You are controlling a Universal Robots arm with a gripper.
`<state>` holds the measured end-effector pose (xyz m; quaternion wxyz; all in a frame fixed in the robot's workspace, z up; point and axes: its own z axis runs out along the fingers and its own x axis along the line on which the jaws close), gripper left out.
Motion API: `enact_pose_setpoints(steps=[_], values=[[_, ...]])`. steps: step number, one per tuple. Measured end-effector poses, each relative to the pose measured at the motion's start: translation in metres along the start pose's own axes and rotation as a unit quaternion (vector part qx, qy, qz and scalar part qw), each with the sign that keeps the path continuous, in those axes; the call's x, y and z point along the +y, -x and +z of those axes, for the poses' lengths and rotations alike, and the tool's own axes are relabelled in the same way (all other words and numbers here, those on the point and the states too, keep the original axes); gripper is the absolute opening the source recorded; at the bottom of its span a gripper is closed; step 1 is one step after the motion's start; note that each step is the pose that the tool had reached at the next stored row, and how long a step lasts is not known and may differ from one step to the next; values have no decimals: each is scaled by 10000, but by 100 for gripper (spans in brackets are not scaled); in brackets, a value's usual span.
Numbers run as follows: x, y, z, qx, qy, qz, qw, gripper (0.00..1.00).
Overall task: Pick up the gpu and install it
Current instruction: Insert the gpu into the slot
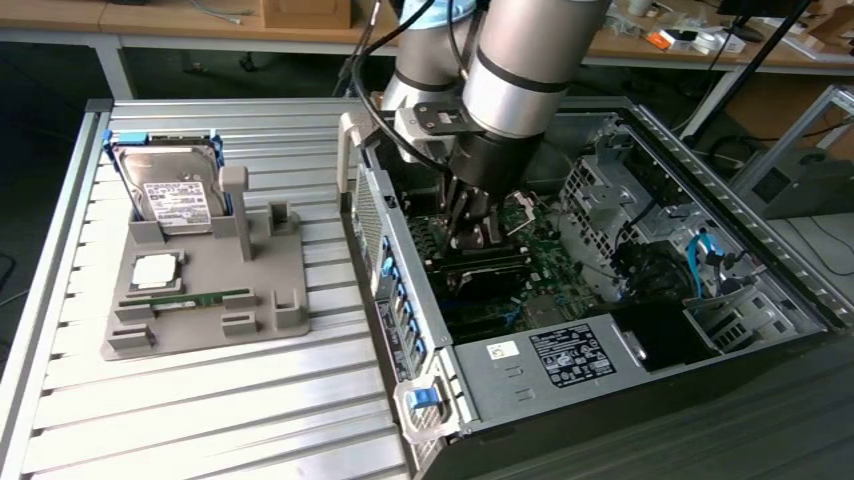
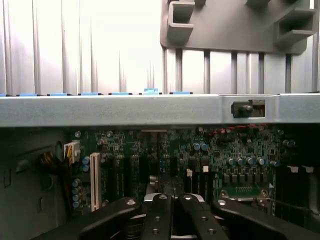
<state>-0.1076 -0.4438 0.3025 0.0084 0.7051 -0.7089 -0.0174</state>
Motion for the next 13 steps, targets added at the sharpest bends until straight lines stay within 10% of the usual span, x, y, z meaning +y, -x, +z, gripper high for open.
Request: enact_pose_setpoints(steps=[8, 13], values=[[-37, -139, 11, -2, 4, 0, 10000, 10], [-235, -139, 13, -1, 41, 0, 10000, 10]])
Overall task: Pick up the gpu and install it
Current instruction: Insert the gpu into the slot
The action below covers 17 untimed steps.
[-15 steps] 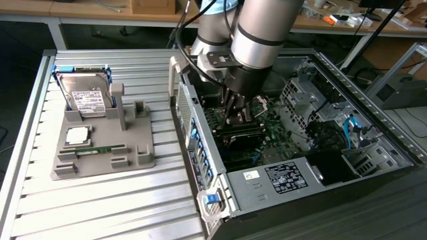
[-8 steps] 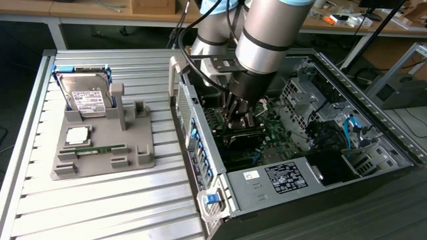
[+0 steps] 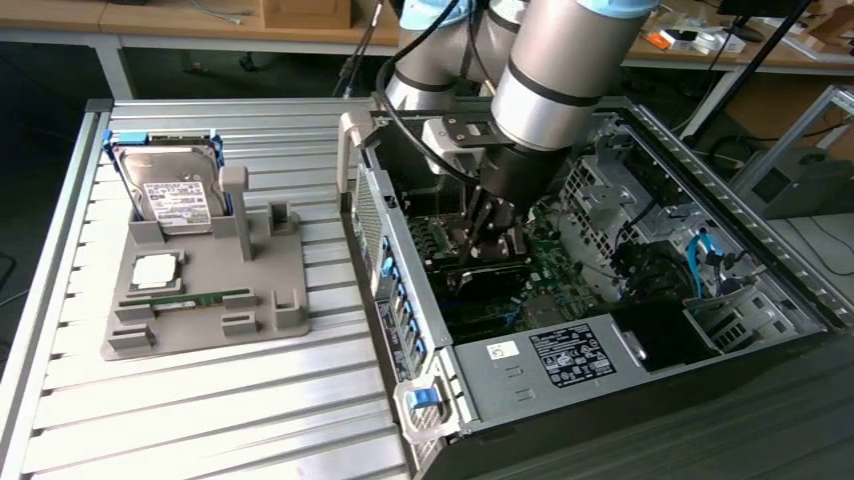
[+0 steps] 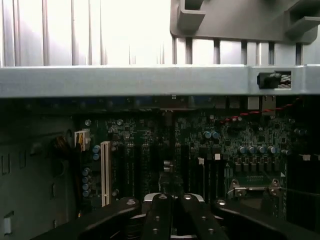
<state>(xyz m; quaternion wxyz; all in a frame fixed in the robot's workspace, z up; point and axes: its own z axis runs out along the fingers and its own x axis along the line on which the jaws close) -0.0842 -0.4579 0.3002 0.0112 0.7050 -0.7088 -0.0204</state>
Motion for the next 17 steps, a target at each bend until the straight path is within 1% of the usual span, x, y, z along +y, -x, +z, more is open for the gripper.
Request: enact_pose_setpoints(steps=[2, 3, 7, 12, 14, 17], values=[[-100, 1, 1, 0, 22, 0, 10000, 10], [-189, 1, 3, 0, 42, 0, 10000, 10], [-375, 1, 24, 1, 86, 1, 10000, 10], [-604, 3, 39, 1, 121, 1, 9999, 10], [-642, 2, 37, 4, 126, 1, 9999, 10], [-644, 3, 38, 2, 126, 2, 9999, 10]])
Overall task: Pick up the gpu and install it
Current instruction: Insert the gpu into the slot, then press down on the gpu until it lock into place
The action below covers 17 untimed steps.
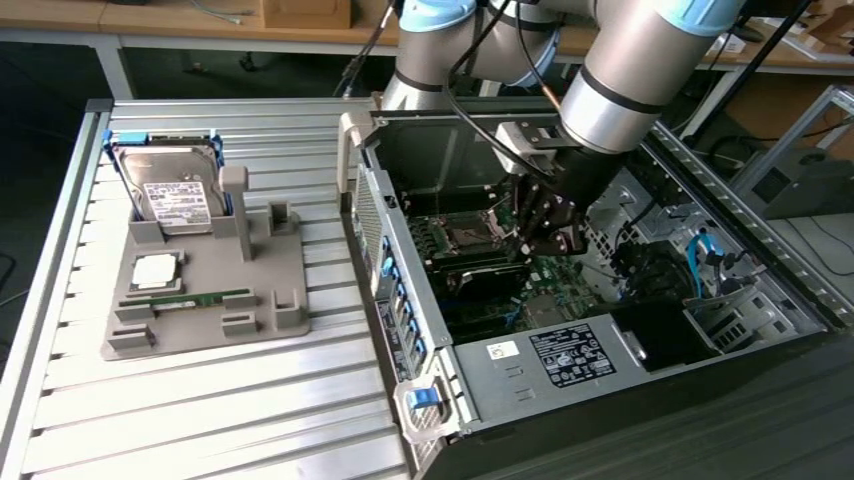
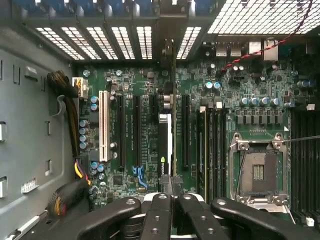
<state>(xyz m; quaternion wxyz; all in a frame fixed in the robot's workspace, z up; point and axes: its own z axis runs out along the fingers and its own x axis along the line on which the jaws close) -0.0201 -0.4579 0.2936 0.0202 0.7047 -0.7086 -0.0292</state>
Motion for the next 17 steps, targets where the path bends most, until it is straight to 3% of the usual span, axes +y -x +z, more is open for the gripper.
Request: enact_pose_setpoints(steps=[13, 17], values=[[24, 1, 2, 1, 0, 0, 10000, 10], [300, 20, 32, 0, -5, 0, 10000, 10]])
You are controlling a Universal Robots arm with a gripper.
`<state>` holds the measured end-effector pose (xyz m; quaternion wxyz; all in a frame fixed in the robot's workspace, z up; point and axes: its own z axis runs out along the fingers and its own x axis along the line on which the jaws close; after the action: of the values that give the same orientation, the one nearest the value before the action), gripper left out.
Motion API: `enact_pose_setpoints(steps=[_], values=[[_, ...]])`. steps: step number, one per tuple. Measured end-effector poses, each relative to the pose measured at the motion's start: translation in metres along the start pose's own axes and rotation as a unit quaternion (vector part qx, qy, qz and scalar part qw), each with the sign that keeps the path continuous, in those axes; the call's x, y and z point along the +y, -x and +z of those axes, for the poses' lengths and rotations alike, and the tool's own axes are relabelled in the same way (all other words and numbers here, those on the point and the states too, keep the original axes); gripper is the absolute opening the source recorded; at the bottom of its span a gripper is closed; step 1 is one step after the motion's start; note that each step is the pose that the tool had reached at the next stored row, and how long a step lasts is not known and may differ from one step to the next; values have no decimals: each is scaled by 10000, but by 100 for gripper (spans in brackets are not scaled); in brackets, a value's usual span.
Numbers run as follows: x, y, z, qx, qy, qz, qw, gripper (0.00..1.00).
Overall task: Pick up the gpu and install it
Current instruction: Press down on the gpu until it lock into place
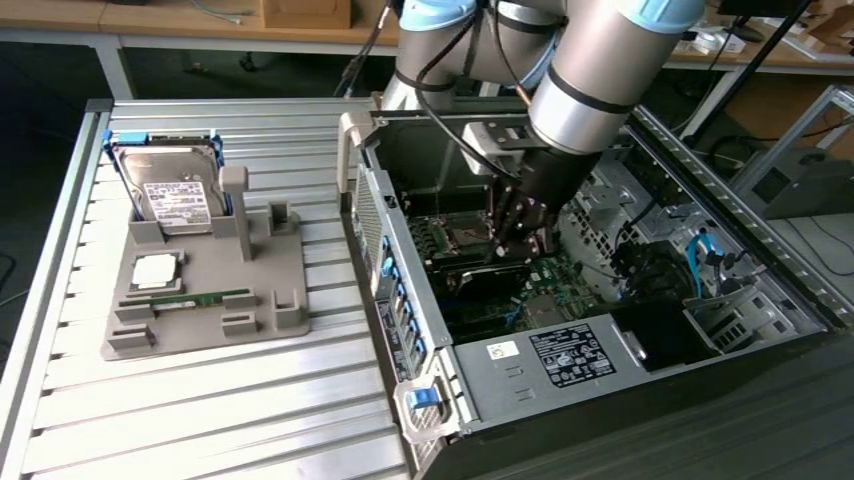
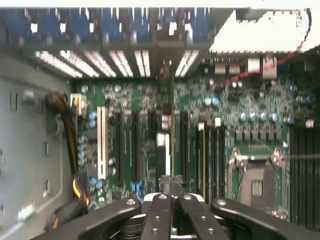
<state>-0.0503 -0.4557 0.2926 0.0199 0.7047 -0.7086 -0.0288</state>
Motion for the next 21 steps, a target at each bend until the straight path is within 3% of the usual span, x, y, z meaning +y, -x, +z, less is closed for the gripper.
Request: enact_pose_setpoints(steps=[4, 9, 15, 21], values=[[172, 13, 22, 0, -3, 0, 10000, 10], [327, 15, 62, -1, -4, 0, 10000, 10], [432, 14, 109, -1, -4, 0, 10000, 10], [480, 13, 156, 0, -4, 0, 10000, 10]])
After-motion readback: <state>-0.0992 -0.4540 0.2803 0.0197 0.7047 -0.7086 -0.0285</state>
